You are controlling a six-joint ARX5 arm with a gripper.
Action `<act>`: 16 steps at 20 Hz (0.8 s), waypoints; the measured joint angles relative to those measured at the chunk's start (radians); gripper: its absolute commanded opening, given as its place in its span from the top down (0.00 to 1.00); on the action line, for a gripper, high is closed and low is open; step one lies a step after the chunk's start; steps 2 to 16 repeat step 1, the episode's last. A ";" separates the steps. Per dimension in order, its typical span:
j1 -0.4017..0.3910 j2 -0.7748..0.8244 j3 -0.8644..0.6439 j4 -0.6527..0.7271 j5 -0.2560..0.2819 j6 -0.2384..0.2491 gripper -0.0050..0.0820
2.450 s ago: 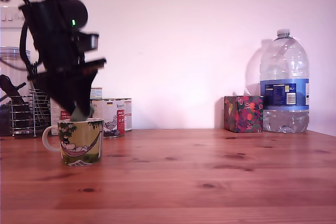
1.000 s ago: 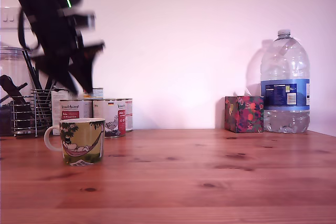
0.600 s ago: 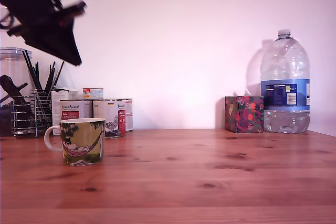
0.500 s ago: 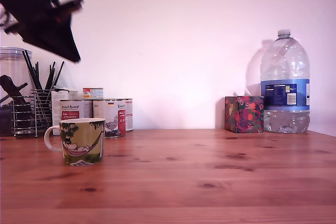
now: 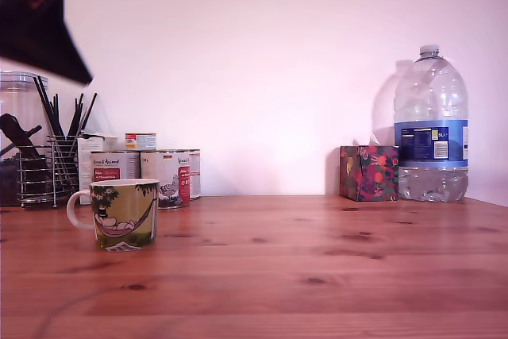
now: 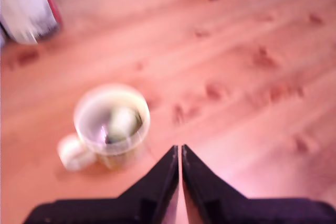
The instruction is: Pick up the coffee capsules from the table one by one and drop them inside the nearest coffee cup
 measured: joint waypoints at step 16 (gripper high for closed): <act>0.000 -0.006 -0.001 -0.005 0.000 -0.003 0.96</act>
